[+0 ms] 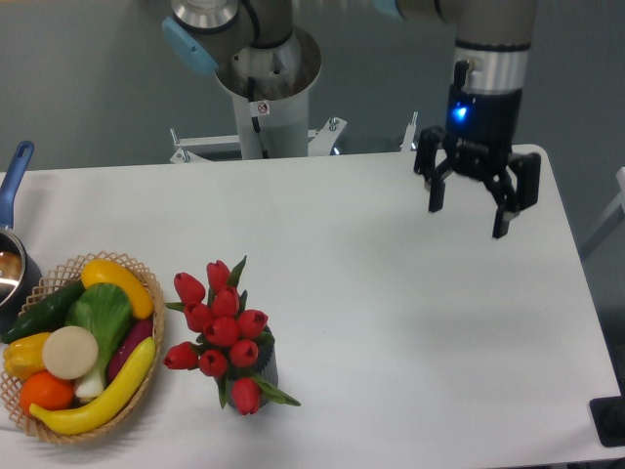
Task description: Insert the flowers into the vase
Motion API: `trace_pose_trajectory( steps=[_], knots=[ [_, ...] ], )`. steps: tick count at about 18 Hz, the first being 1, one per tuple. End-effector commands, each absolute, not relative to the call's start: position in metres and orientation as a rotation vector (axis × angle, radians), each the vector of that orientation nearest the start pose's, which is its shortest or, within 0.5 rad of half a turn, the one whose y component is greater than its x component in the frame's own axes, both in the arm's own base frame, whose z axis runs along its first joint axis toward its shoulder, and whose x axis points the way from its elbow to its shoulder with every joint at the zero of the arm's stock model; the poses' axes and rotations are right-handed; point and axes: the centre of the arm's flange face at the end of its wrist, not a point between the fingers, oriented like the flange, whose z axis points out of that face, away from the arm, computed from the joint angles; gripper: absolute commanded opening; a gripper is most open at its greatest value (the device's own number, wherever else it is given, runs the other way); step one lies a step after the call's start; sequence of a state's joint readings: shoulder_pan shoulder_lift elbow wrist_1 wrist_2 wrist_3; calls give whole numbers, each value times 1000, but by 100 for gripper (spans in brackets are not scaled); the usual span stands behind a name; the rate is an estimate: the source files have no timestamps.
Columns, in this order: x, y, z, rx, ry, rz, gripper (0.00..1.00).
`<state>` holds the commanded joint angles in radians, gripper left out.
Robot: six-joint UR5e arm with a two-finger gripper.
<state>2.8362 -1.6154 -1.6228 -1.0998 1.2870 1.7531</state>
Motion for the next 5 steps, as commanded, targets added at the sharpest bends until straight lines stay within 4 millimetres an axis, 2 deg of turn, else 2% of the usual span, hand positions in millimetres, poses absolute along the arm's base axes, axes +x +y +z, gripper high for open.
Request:
trace_pose_trajectory(
  steps=[2, 5],
  knots=[
    [-468, 296, 494, -2700, 754, 508, 100],
    [-465, 294, 489, -2697, 768, 501, 100]
  ],
)
